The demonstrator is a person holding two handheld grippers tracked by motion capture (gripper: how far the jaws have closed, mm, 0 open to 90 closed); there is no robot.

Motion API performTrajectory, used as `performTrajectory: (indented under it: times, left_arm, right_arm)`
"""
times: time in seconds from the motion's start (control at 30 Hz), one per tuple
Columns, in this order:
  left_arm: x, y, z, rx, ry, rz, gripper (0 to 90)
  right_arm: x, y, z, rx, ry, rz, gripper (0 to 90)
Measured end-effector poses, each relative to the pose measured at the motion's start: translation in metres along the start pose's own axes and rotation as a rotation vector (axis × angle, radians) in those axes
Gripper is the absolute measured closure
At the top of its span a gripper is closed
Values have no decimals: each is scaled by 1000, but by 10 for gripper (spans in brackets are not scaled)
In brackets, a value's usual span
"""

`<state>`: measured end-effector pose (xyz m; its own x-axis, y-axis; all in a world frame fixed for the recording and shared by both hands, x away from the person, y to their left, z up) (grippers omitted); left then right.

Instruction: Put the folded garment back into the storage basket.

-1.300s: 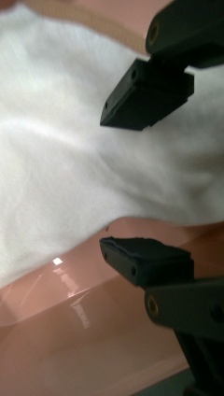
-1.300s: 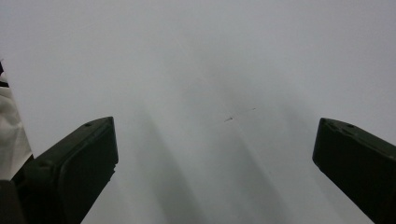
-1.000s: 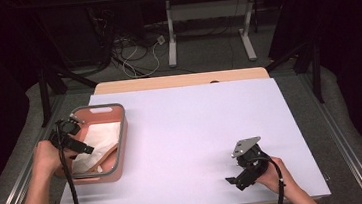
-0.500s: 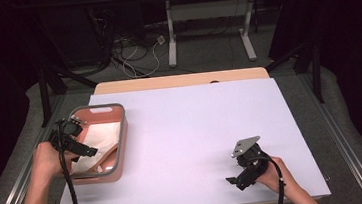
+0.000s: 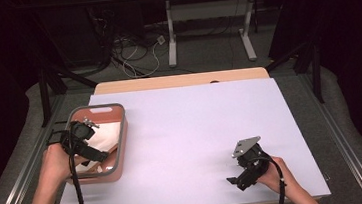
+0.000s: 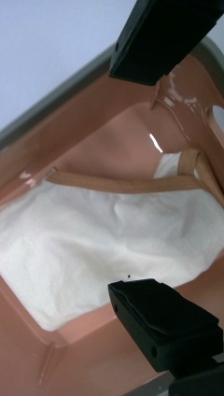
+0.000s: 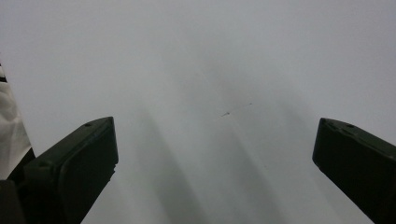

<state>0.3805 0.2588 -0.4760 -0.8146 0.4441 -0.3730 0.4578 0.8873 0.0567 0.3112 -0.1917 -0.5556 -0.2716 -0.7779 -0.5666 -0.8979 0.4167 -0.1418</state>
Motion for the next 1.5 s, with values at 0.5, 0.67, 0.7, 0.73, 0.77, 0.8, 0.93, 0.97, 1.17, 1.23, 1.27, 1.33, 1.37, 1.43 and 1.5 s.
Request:
performTrajectory:
  times: [0.5,0.67,0.7,0.73,0.77,0.8,0.93,0.97,1.17,1.23,1.27,1.33,1.37,1.43,1.5]
  left_arm:
    - [-2,-39,-7,18,-36,90,1]
    - [-4,-54,-8,31,-52,124,1]
    - [-5,-57,-8,32,-53,134,1]
    - [-5,-61,-8,34,-58,140,1]
    - [-6,-65,-8,41,-56,155,1]
    - [-6,-67,-8,44,-59,157,1]
    - [-8,-77,-6,48,-63,186,1]
    - [-8,-80,-5,51,-67,193,1]
    - [-9,-95,2,64,-59,229,1]
    - [-9,-100,4,69,-60,235,1]
    - [-9,-102,5,73,-62,241,1]
    - [-9,-107,7,78,-62,248,1]
    - [-8,-109,7,75,-60,255,1]
    - [-8,-113,9,86,-54,260,1]
    - [-8,-117,10,86,-61,263,0]
  right_arm:
    - [2,2,2,-4,-1,5,0]
    - [1,3,1,-6,-1,1,0]
    - [1,3,0,-5,-4,-1,0]
    - [1,3,-1,-3,-5,2,0]
    - [1,3,-1,-2,-5,2,0]
    - [1,3,-1,0,-6,2,0]
    - [1,3,0,-2,-1,0,0]
    - [1,3,0,-2,0,-2,0]
    - [1,3,1,0,2,-7,0]
    - [1,3,1,-1,2,-8,0]
    - [1,3,0,0,2,-9,0]
    - [1,4,0,-1,4,-8,0]
    - [1,3,1,0,5,-11,0]
    - [1,3,1,-2,6,-11,0]
    - [2,4,1,-1,8,-12,0]
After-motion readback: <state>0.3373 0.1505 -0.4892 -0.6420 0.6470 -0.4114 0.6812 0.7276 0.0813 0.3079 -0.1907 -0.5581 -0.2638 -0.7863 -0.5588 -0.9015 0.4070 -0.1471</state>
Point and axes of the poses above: each handheld gripper's, and its own axes: z roughly forward along the jaws, x roughly out of its underside, y roughly to its left, the point moved 4 cm from there along z, roughly forward along the jaws, and after that the axes turned 10 degrees about -z, right-handed, at the moved point
